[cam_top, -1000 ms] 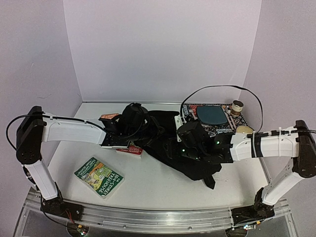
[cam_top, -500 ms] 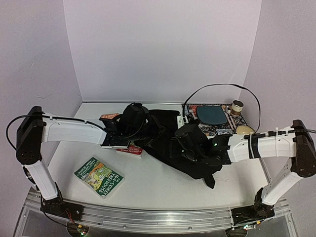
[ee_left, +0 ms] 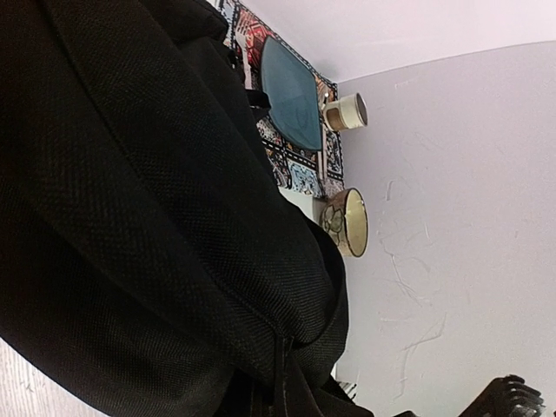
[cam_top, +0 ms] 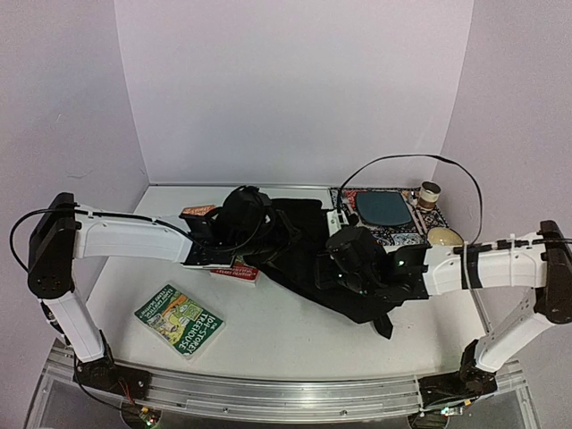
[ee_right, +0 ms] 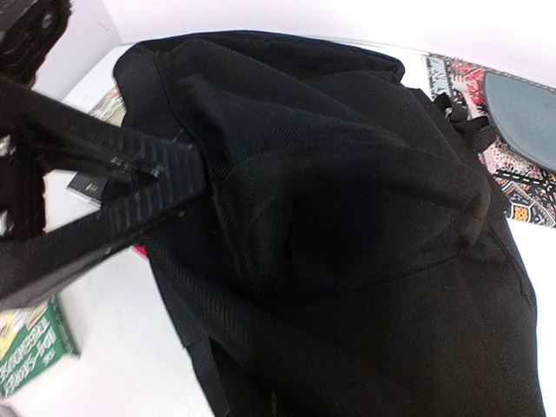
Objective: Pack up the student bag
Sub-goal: Pick up the largest pocket of the bag from the student bag, then unzip the largest pocket of the student bag.
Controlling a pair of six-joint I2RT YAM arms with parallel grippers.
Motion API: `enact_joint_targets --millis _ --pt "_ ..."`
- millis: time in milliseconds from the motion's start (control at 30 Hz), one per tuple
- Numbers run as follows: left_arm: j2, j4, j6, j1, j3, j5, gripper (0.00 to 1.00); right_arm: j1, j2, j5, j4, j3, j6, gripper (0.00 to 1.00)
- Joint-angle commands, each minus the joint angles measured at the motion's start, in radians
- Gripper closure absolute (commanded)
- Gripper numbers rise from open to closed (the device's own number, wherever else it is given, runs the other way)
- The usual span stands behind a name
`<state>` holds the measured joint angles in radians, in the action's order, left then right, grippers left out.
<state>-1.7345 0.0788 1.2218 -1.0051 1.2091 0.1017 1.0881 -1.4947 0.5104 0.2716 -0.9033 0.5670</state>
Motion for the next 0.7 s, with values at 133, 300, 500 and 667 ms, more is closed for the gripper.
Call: enact_joint_targets --millis 133,300,500,667 --pt "0.045 0.010 -0.106 0.080 0.042 -0.021 1.00 -0.016 0.198 -0.193 -0.269 0.017 -0.047 1.00" --pt "0.020 -0.020 -0.158 0.123 0.062 -0.037 1.00 -0.015 0.284 -0.262 -0.439 0.018 -0.065 1.00" --pt "-0.047 -0.094 -0.272 0.207 0.132 -0.088 1.00 -0.015 0.380 -0.323 -0.611 0.025 -0.089 1.00" --pt "-0.142 -0.190 -0.411 0.273 0.255 -0.196 1.00 -0.015 0.378 -0.459 -0.646 0.019 -0.135 1.00"
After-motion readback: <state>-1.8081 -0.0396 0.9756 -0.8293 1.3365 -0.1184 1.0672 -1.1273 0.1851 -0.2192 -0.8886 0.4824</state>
